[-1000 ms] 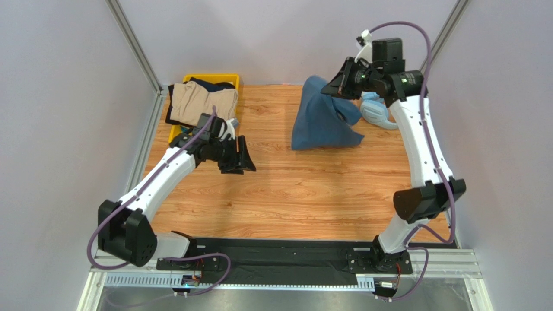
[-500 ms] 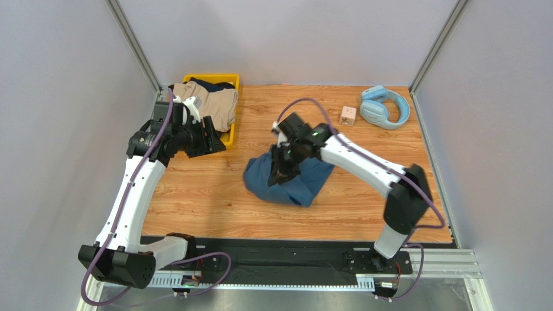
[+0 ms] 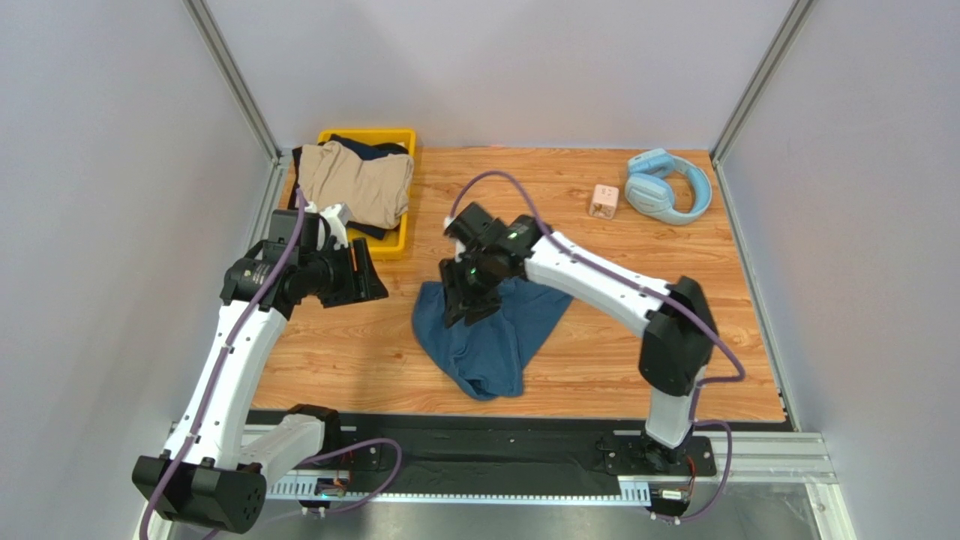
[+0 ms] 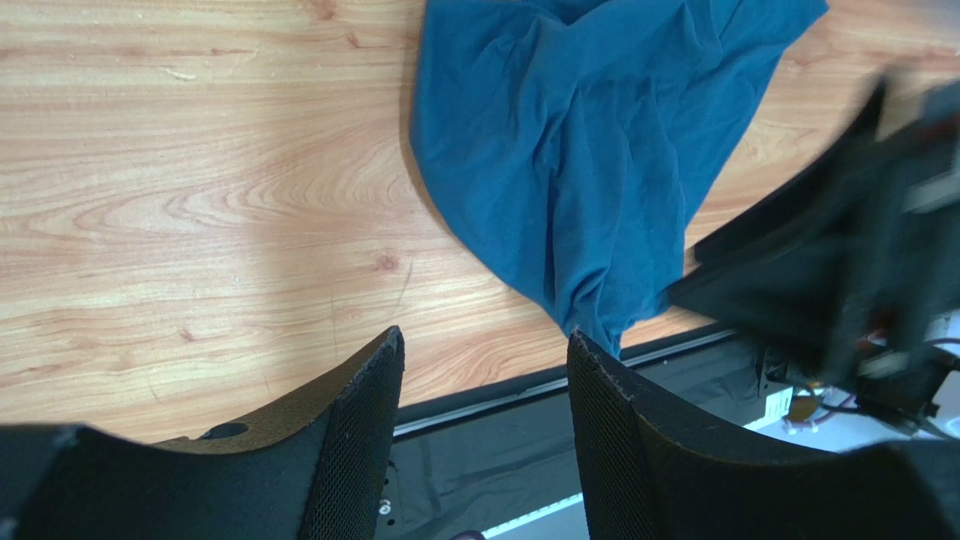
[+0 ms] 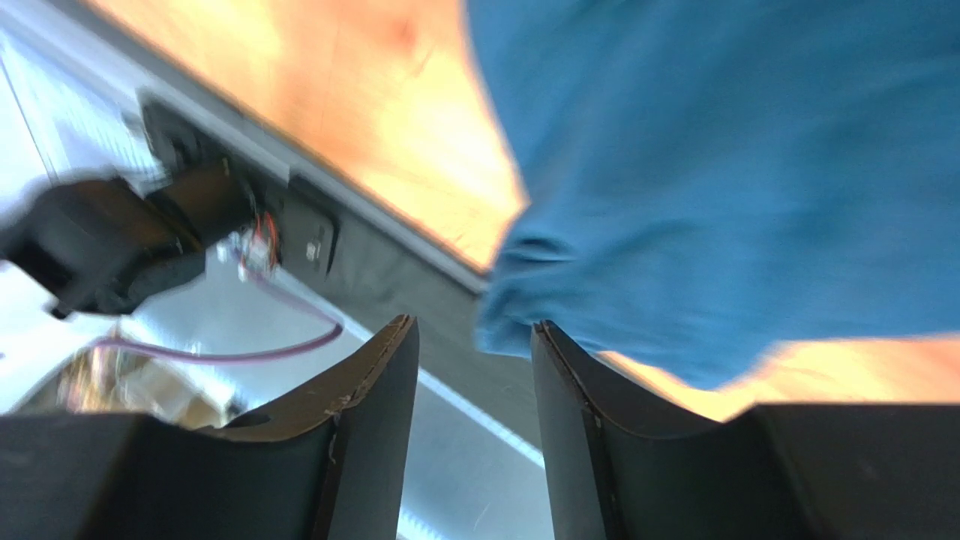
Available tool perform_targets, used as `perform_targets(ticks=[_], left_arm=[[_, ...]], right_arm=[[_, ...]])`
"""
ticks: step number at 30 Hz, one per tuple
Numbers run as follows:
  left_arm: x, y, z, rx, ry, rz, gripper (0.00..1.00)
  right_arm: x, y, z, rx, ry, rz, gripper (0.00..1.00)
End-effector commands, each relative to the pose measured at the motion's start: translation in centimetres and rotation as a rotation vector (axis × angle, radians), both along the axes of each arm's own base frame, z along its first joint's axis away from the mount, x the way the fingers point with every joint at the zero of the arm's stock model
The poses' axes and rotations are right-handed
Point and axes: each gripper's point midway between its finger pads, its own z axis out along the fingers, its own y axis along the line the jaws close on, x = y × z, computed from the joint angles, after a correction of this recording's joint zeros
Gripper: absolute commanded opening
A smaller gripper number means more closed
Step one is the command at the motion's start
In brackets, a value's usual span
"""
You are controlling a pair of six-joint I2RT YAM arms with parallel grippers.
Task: Fold and stack the t-shirts
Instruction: Move the tshirt to the center of the board, then flatten the tshirt out
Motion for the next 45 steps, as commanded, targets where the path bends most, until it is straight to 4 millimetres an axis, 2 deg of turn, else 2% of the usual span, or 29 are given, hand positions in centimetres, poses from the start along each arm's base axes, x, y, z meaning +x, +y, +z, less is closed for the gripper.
perform_targets(ticks=[1, 3, 4, 6, 7, 10, 12, 14, 15, 16, 19, 23, 28, 29, 30, 36, 40, 43, 45], left_arm=[[-0.5, -0.1, -0.3, -0.009, -0.012, -0.033, 0.62], [-0.6, -0.5, -1.0, -0.030, 0.006, -0.043, 0.62], [-0.5, -0.6, -1.3, -0.034, 0.019, -0.044, 0.61], [-0.4, -0.9, -2.1, -0.046, 0.050, -0.037, 0.61], [-0.4, -1.0, -2.3, -0.053, 0.059, -0.036, 0.61], [-0.1, -1.2, -2.8, -0.063, 0.080, -0.031, 0.61], [0.2, -1.3, -3.0, -0.065, 0.087, -0.027, 0.61], [0.3, -1.4, -3.0, -0.070, 0.099, -0.034, 0.61], [0.5, -1.4, -2.9, -0.067, 0.099, -0.034, 0.60], [0.5, -1.4, -2.9, -0.063, 0.102, -0.034, 0.61], [0.9, -1.1, -3.2, -0.043, 0.109, -0.024, 0.60], [1.3, -1.4, -3.7, -0.059, 0.117, -0.028, 0.61], [1.7, -1.8, -4.9, -0.077, 0.154, -0.026, 0.60], [1.9, -1.9, -5.0, -0.081, 0.152, -0.029, 0.60], [2.1, -2.0, -5.3, -0.080, 0.162, -0.030, 0.60], [3.5, -2.5, -5.4, -0.094, 0.175, -0.055, 0.60], [4.5, -2.8, -4.7, -0.101, 0.166, -0.058, 0.59], [4.7, -2.9, -4.5, -0.107, 0.164, -0.057, 0.59], [4.7, -2.9, -4.6, -0.106, 0.169, -0.055, 0.59]], right_arm=[[7.5, -7.3, 4.6, -0.055, -0.276, -0.150, 0.52], [9.4, -10.3, 4.6, -0.106, -0.327, -0.190, 0.57], [11.0, -12.5, 4.2, -0.133, -0.334, -0.215, 0.57], [12.6, -14.4, 2.9, -0.164, -0.303, -0.240, 0.57], [14.3, -16.2, 2.4, -0.177, -0.293, -0.278, 0.57], [17.5, -18.4, 0.6, -0.191, -0.254, -0.343, 0.57], [19.8, -18.9, 0.7, -0.184, -0.278, -0.363, 0.57], [21.8, -19.9, -0.9, -0.213, -0.268, -0.371, 0.57], [23.0, -20.1, -0.5, -0.212, -0.297, -0.376, 0.57], [23.8, -20.6, -2.0, -0.235, -0.277, -0.377, 0.58], [25.4, -22.0, -3.2, -0.259, -0.275, -0.398, 0.58], [25.2, -23.2, -6.0, -0.266, -0.186, -0.418, 0.58], [23.2, -24.2, -7.9, -0.292, -0.130, -0.407, 0.58], [22.4, -24.5, -8.8, -0.310, -0.107, -0.404, 0.58], [22.4, -24.9, -9.2, -0.329, -0.113, -0.410, 0.58], [21.5, -25.4, -12.2, -0.370, -0.058, -0.398, 0.58], [21.0, -25.6, -13.4, -0.388, -0.031, -0.399, 0.56], [21.0, -25.6, -14.1, -0.387, -0.026, -0.395, 0.51], [21.1, -25.4, -14.3, -0.377, -0.025, -0.396, 0.37]])
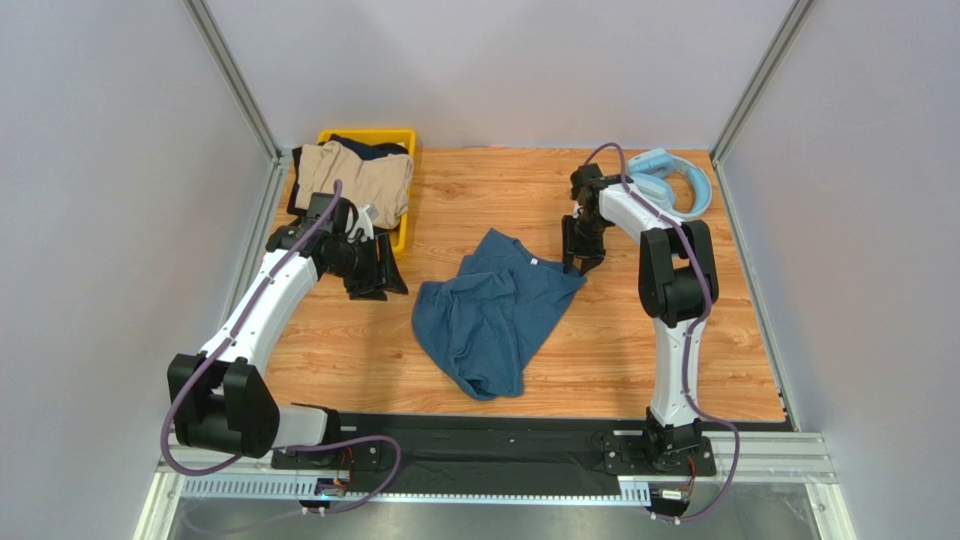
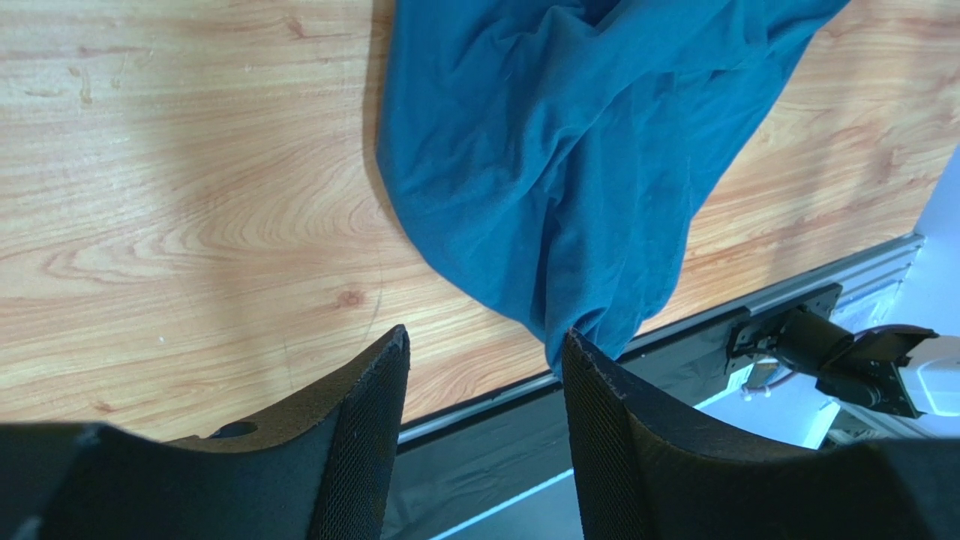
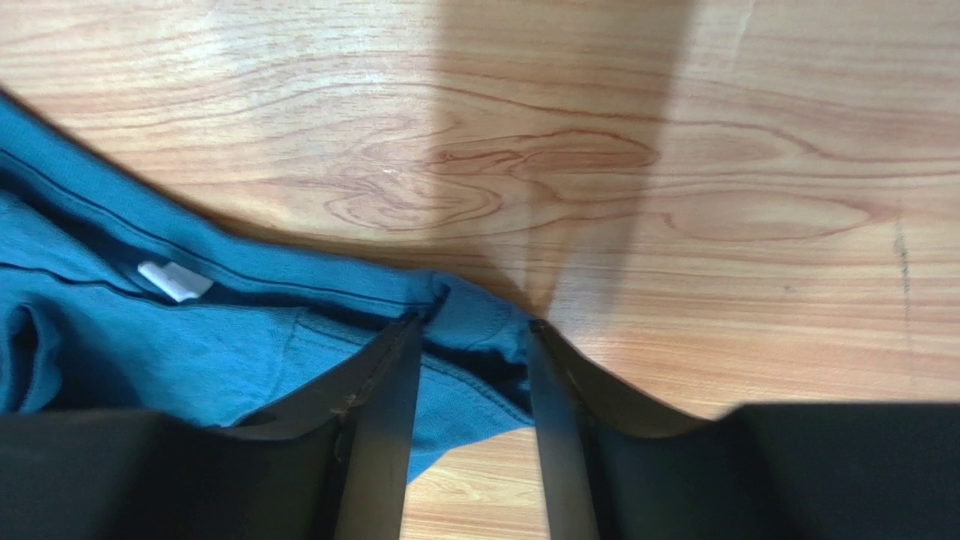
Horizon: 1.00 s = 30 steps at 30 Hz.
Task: Fold and stack the t-shirts
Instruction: Flatten the tshirt out
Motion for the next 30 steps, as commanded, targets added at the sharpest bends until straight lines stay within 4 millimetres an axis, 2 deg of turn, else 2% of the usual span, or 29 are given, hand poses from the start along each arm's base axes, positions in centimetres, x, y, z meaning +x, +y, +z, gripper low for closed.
perform_targets(ticks=[1, 2, 5, 7, 11, 12, 14, 15, 17, 18, 21, 22, 23, 25, 30], left_arm=[[1.1, -0.4, 1.7, -0.032, -0.054, 0.002, 0.59], [1.1, -0.4, 1.6, -0.032, -0.048, 0.004, 0.59], [1.0, -0.4, 1.3, -0.034, -0.036, 0.011, 0.58], [1.0, -0.4, 1.4, -0.036, -0.041, 0.014, 0.58], [1.4, -0.3, 1.7, -0.035, -0.055, 0.026, 0.58], [1.4, -0.4, 1.8, -0.036, -0.059, 0.028, 0.58], [1.7, -0.5, 1.9, -0.042, -0.067, 0.030, 0.58], [1.9, -0.5, 1.9, -0.046, -0.071, 0.032, 0.58], [2.0, -0.7, 1.9, -0.056, -0.067, 0.035, 0.58], [2.2, -0.8, 2.0, -0.061, -0.074, 0.032, 0.58], [2.2, -0.9, 2.0, -0.068, -0.075, 0.032, 0.58], [2.1, -0.9, 2.1, -0.069, -0.078, 0.030, 0.58], [2.1, -0.9, 2.2, -0.072, -0.082, 0.030, 0.58], [1.8, -0.9, 2.4, -0.073, -0.092, 0.027, 0.58], [1.1, -0.9, 2.9, -0.082, -0.116, 0.022, 0.58]], right_arm=[[0.3, 0.3, -2.9, 0.002, 0.017, 0.009, 0.27], [0.4, 0.7, -3.0, 0.022, 0.013, 0.009, 0.06], [0.5, 2.2, -3.2, 0.114, 0.000, 0.022, 0.00], [0.2, 2.4, -3.3, 0.137, 0.009, 0.000, 0.00], [0.7, 3.2, -1.0, 0.187, -0.055, -0.024, 0.00], [1.1, 3.4, 1.0, 0.201, -0.105, -0.024, 0.00], [1.9, 3.5, 3.5, 0.221, -0.171, -0.041, 0.00], [2.3, 3.6, 6.3, 0.241, -0.234, -0.043, 0.00], [3.1, 3.9, 9.8, 0.270, -0.315, -0.049, 0.00], [3.3, 4.0, 12.7, 0.291, -0.379, -0.048, 0.00], [3.9, 4.5, 18.4, 0.336, -0.501, -0.046, 0.00], [3.5, 4.5, 20.8, 0.351, -0.544, -0.049, 0.00], [3.3, 4.7, 22.2, 0.361, -0.569, -0.044, 0.00], [2.7, 4.8, 26.2, 0.384, -0.645, -0.039, 0.00], [0.2, 5.4, 33.1, 0.466, -0.755, -0.037, 0.00]])
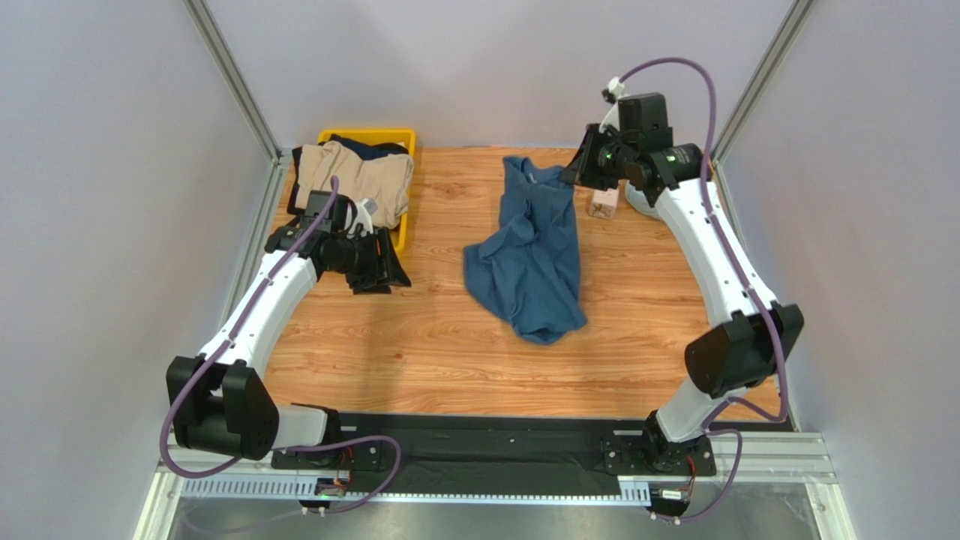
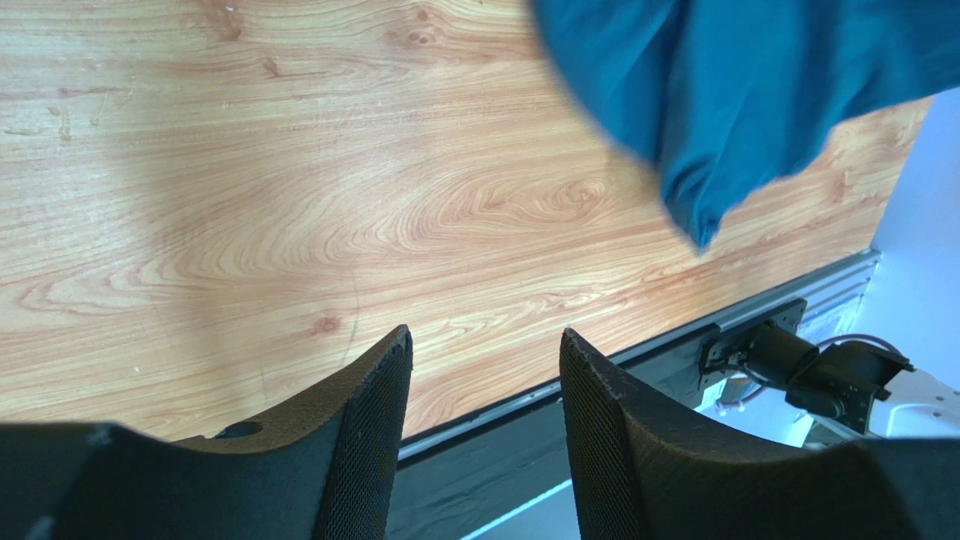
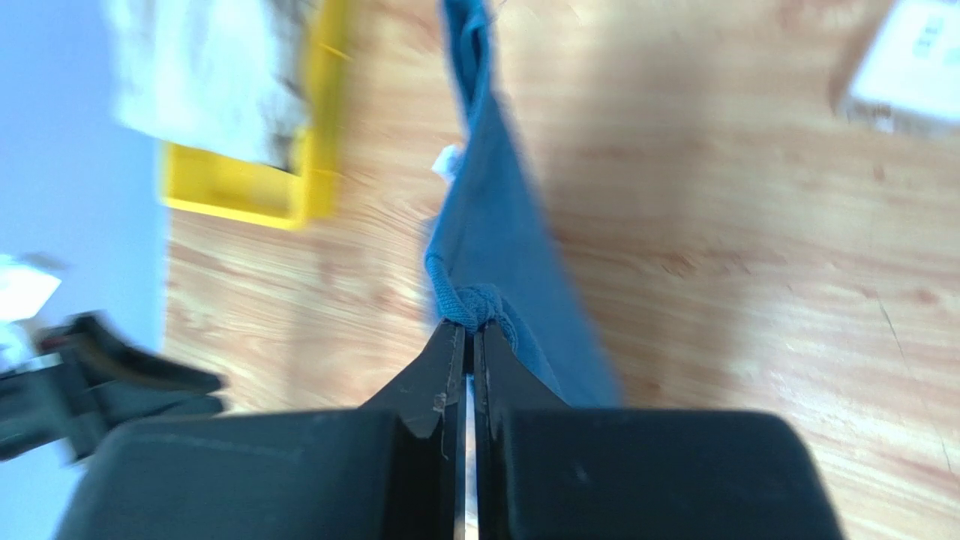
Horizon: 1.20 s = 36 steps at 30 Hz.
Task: Fold and stack the t-shirts
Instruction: Flatten the tshirt out
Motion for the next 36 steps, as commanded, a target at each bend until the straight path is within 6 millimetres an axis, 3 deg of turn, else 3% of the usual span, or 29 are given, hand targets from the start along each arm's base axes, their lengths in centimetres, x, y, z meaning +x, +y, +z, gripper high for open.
perform_targets(ticks=[1, 5, 8, 17, 21, 25, 27, 28, 29, 30, 31, 32, 33, 34, 36], left_arm=[[-0.2, -0.2, 2.3, -0.039, -0.087, 0.000, 0.58], [-0.8, -0.4, 3.1, -0.057, -0.112, -0.002, 0.58], [-1.3, -0.4, 3.6, -0.070, -0.140, 0.001, 0.58], [-3.6, -0.4, 4.3, -0.113, -0.196, 0.016, 0.59], [-4.2, -0.3, 3.5, -0.119, -0.190, 0.037, 0.61], [-4.3, -0.5, 2.5, -0.139, -0.165, 0.053, 0.62], [-4.1, -0.7, 2.0, -0.151, -0.157, 0.055, 0.62], [-4.0, -0.8, 1.9, -0.156, -0.152, 0.055, 0.62], [-3.7, -0.9, 1.7, -0.159, -0.143, 0.052, 0.62], [-3.6, -1.1, 1.6, -0.159, -0.140, 0.044, 0.62], [-3.5, -1.1, 1.6, -0.154, -0.140, 0.040, 0.62], [-3.3, -1.2, 1.3, -0.146, -0.128, 0.035, 0.62], [-3.2, -1.5, 1.2, -0.139, -0.134, 0.015, 0.62], [-2.9, -1.7, 1.3, -0.132, -0.143, 0.001, 0.62], [-2.3, -2.8, 0.7, -0.120, -0.147, -0.047, 0.63]], right_arm=[[-2.6, 0.6, 8.1, 0.103, -0.134, 0.001, 0.00], [-5.2, 0.4, 14.6, 0.164, -0.264, 0.005, 0.00], [-7.2, 0.2, 18.3, 0.208, -0.322, 0.010, 0.00], [-13.0, 1.2, 26.8, 0.397, -0.454, 0.103, 0.00], [-16.1, 0.9, 31.1, 0.483, -0.549, 0.141, 0.00], [-18.5, -0.5, 32.7, 0.480, -0.632, 0.121, 0.00], [-18.0, -2.1, 30.4, 0.393, -0.612, 0.038, 0.00], [-15.8, -3.5, 27.2, 0.319, -0.551, -0.071, 0.00], [-17.1, -4.9, 26.6, 0.281, -0.567, -0.115, 0.00], [-16.6, -6.7, 24.6, 0.226, -0.527, -0.216, 0.00], [-15.8, -7.2, 21.1, 0.170, -0.445, -0.253, 0.00], [-17.2, -8.4, 20.0, 0.142, -0.436, -0.295, 0.00], [-16.4, -9.9, 16.1, 0.068, -0.352, -0.385, 0.00], [-17.8, -11.1, 15.3, 0.059, -0.352, -0.433, 0.00], [-18.6, -13.5, 11.7, 0.003, -0.289, -0.564, 0.00]])
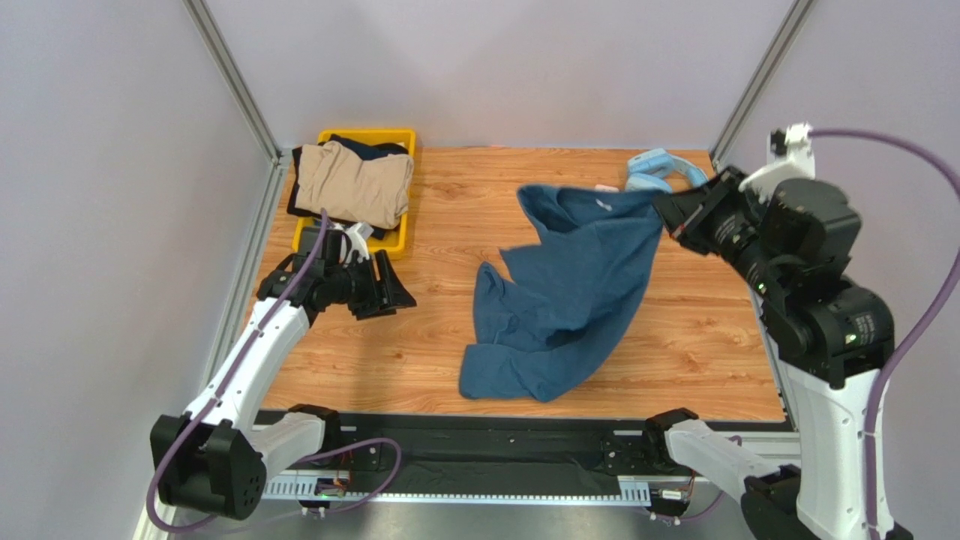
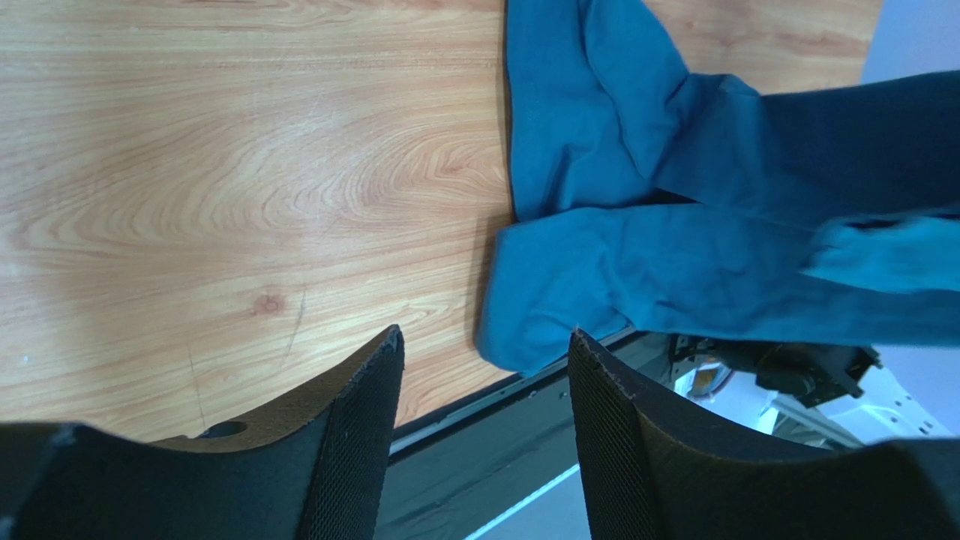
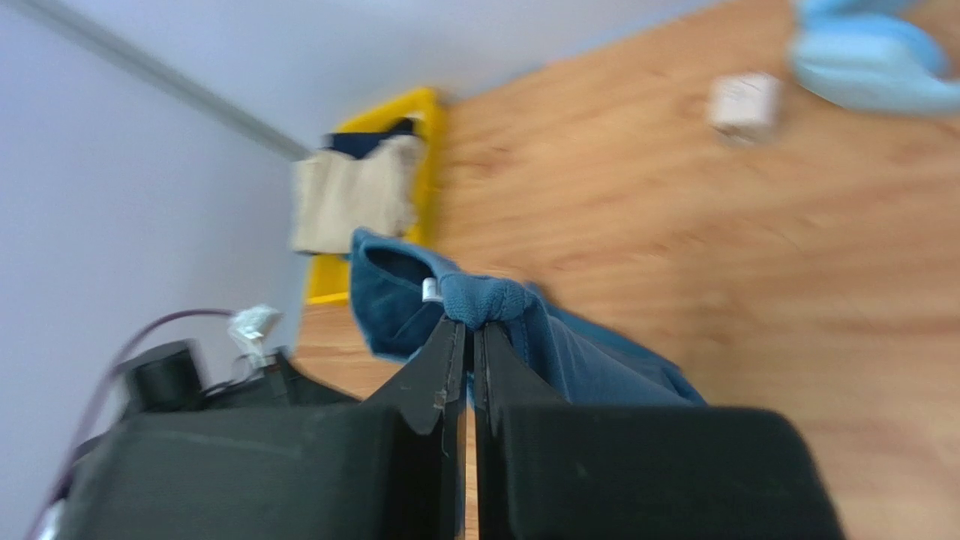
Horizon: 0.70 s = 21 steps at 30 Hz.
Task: Fold and stack the t-shirts
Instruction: Flatten the tshirt out
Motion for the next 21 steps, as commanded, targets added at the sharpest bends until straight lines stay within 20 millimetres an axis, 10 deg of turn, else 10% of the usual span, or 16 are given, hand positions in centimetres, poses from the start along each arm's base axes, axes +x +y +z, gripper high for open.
perform_targets(ticks=[1, 11, 21], left_arm=[[2.1, -2.3, 1.0, -0.004, -0.082, -0.092, 0.63], [9.0, -11.0, -1.5, 0.022, -0.032, -0.268, 0.63], [13.3, -16.2, -7.4, 0.050, 0.093, -0.349, 0.63]], right_arm=[[-0.3, -6.4, -10.1, -0.131, 0.225, -0.353, 0.00], [-3.6, -9.6, -20.5, -0.172, 0.408, -0.532, 0.00], [-3.9, -9.7, -23.3, -0.248, 0.490, -0.512, 0.00]])
